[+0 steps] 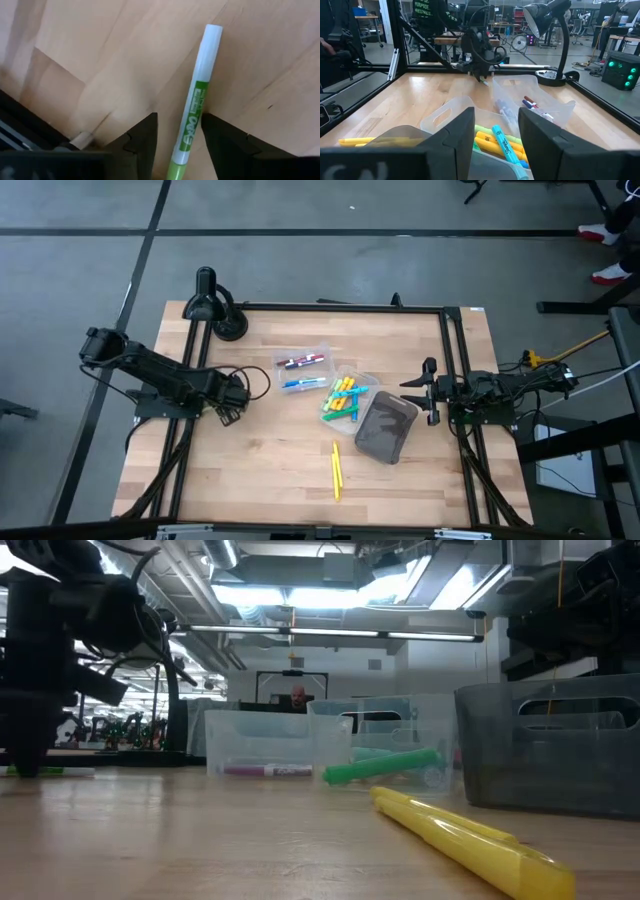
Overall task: Pick & Place Markers
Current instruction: Put the light green marker pen into the left transparent bin
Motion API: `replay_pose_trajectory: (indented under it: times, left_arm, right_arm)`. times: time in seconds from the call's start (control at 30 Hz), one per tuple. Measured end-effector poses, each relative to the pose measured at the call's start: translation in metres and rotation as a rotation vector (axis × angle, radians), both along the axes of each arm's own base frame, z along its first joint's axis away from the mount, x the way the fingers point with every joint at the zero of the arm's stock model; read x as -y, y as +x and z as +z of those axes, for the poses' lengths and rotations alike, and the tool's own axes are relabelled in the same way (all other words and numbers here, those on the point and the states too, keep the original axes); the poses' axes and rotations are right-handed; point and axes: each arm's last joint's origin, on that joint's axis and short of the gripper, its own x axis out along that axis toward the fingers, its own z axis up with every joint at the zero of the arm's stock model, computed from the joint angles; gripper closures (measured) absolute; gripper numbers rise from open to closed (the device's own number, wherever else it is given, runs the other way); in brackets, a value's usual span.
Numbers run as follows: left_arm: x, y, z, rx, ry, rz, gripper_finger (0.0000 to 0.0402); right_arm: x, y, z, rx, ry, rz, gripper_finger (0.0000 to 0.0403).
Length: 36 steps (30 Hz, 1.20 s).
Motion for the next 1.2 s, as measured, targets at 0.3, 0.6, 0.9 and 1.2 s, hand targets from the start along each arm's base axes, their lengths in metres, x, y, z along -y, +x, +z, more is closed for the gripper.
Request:
replay_pose_trajectory:
  times: [0.3, 0.6, 0.9, 1.2]
  left_arm:
    - [0.002, 0.002, -0.001, 0.022, -0.046, 0.057, 0.0362]
    - [0.002, 0.005, 0.001, 0.046, -0.025, 0.063, 0.0374]
    - [0.01, 0.028, 0.011, 0.278, 0.102, 0.037, 0.0376]
    - [0.025, 0.063, 0.026, 0.685, 0.138, -0.089, 0.0376]
  right_arm:
    - [0.0, 0.0, 0.0, 0.0, 0.0, 0.0, 0.0251]
    - [0.0, 0.0, 0.0, 0.0, 0.0, 0.0, 0.0251]
    - [0.0, 0.0, 0.0, 0.0, 0.0, 0.0, 0.0251]
    - [0.0, 0.0, 0.0, 0.0, 0.0, 0.0, 0.0251]
